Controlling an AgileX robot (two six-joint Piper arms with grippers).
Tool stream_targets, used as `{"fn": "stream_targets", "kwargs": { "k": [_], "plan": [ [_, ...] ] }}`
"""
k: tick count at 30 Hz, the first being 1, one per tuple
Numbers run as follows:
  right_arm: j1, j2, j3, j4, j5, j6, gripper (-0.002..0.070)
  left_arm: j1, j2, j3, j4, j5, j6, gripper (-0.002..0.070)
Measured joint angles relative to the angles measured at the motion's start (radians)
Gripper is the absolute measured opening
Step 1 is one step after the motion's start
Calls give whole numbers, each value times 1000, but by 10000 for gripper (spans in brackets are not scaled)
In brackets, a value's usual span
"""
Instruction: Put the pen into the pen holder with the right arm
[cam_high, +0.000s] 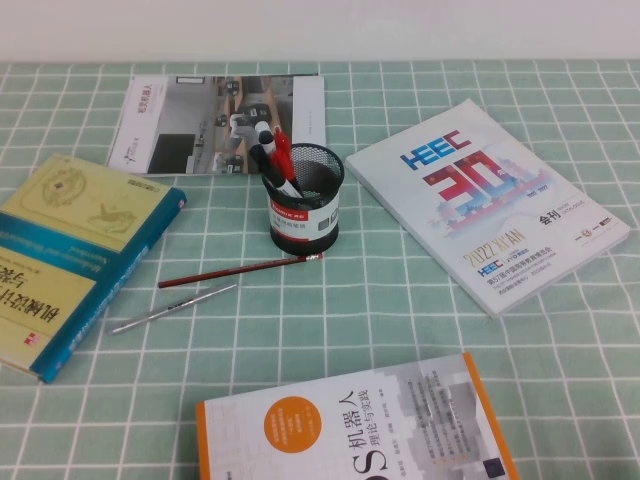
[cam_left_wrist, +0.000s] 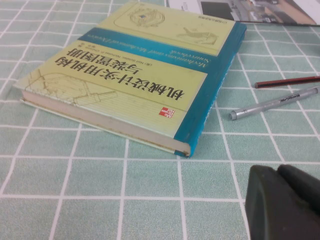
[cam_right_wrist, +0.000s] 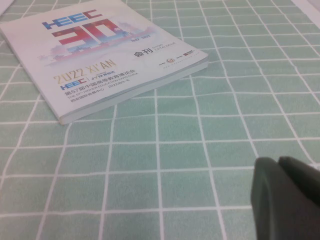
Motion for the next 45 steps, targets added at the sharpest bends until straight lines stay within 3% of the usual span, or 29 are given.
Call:
{"fn": "stream_targets", "kwargs": {
  "k": [45],
  "plan": [
    [0,0,1,30,-41,0,-20,0,0,0,0,0,0,-4]
  ]
}}
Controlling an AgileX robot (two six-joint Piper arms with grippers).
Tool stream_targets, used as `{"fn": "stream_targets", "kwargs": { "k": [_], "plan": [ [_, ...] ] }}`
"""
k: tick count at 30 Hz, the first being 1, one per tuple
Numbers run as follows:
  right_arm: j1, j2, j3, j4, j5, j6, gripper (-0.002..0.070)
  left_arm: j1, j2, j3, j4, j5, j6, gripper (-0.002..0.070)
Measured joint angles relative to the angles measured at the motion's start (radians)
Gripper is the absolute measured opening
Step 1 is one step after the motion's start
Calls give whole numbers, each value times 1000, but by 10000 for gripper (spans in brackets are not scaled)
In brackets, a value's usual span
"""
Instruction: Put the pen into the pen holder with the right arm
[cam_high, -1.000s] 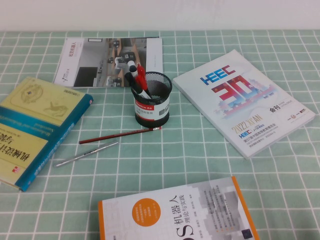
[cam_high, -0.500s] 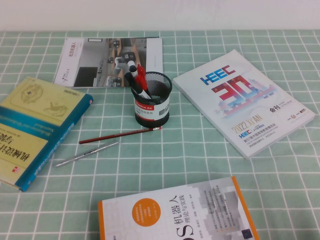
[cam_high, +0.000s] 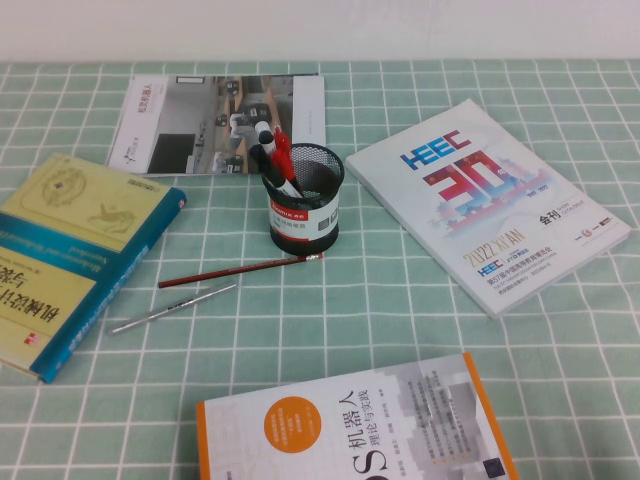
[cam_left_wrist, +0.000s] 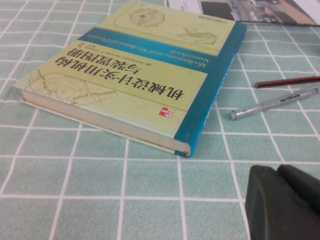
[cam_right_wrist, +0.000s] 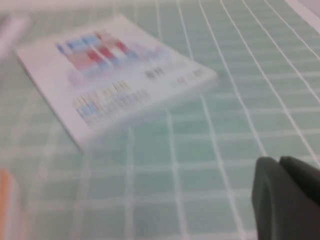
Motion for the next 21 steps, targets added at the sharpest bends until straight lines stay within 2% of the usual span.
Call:
{"fn": "stream_targets", "kwargs": {
  "k": [8,10,21],
  "plan": [
    [0,0,2,442,-209,2,-20,0,0,0,0,0,0,-4],
    [0,0,4,504,-266,2,-20,0,0,0,0,0,0,-4],
    [0,0,4,574,-407,4,-20,0,0,0,0,0,0,-4]
  ]
}}
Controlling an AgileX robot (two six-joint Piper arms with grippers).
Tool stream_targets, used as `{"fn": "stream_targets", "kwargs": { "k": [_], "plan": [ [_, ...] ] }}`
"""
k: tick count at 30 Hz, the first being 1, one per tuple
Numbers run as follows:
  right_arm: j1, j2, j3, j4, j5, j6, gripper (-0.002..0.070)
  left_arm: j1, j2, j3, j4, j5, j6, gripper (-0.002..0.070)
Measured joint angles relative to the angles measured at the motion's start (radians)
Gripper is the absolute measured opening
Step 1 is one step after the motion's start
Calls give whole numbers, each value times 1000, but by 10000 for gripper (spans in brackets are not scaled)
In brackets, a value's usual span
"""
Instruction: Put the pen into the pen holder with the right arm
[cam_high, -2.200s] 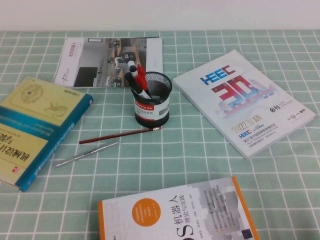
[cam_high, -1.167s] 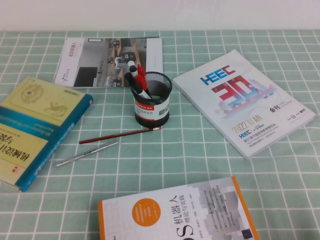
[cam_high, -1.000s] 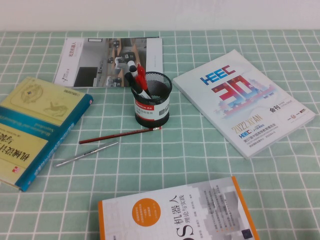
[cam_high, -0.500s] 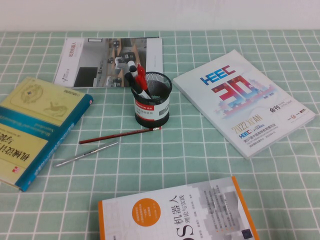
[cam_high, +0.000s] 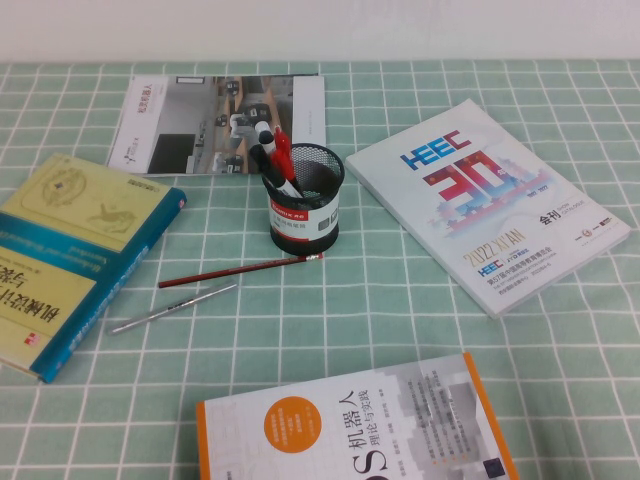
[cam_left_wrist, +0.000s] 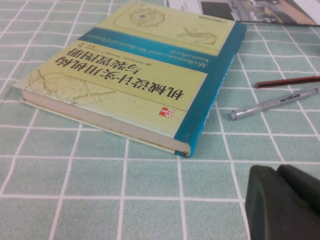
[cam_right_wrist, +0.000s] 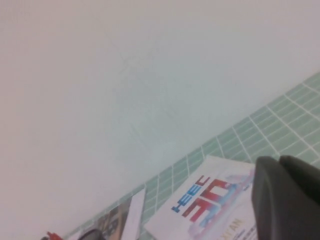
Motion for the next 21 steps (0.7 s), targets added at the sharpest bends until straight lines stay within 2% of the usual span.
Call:
{"fn": "stream_targets", "kwargs": {
  "k": [4,7,12,16,21],
  "plan": [
    [0,0,0,48,37,47,-20,0,0,0,0,0,0,-4],
    [0,0,-25,60,140,63,-20,0,0,0,0,0,0,-4],
    [0,15,-227,60,380,-49,-20,0,0,0,0,0,0,-4],
    [0,145,-424,60,581,-134,-20,0,0,0,0,0,0,-4],
    [0,435,-643,73,832,-282,-20,0,0,0,0,0,0,-4]
  ]
}}
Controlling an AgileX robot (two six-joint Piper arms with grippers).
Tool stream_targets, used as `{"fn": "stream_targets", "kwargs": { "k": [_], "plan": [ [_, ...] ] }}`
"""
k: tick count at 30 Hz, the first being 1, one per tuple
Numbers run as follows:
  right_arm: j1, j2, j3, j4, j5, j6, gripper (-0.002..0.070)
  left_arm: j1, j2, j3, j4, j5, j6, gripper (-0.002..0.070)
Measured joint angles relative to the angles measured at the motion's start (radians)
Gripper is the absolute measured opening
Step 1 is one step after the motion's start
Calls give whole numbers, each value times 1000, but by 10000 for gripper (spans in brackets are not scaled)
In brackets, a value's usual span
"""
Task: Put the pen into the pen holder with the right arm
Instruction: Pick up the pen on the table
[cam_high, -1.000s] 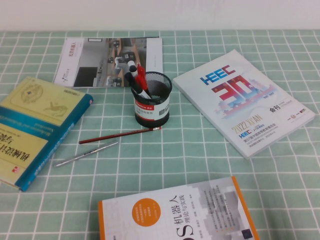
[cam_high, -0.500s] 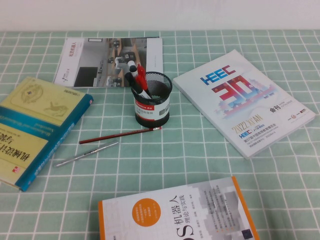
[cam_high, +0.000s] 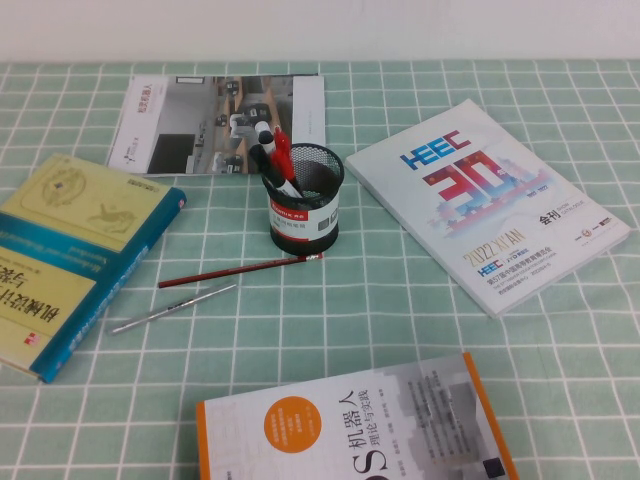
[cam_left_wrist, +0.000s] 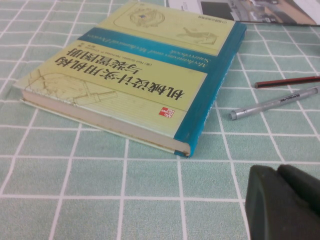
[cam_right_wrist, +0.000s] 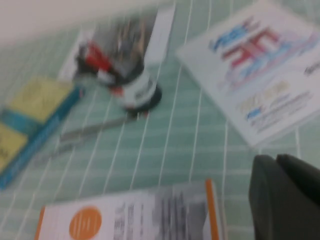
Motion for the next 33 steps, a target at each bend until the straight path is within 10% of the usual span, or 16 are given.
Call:
{"fn": "stream_targets", "kwargs": {
  "k": [9,18,33],
  "plan": [
    [22,566,-290,157,182,-340,-20,0,0,0,0,0,0,-4],
    [342,1190,-717,89,251,-551,-20,0,0,0,0,0,0,-4],
    [673,1971,-1785,-96,482,-515,-20,0,0,0,0,0,0,-4]
  ]
}}
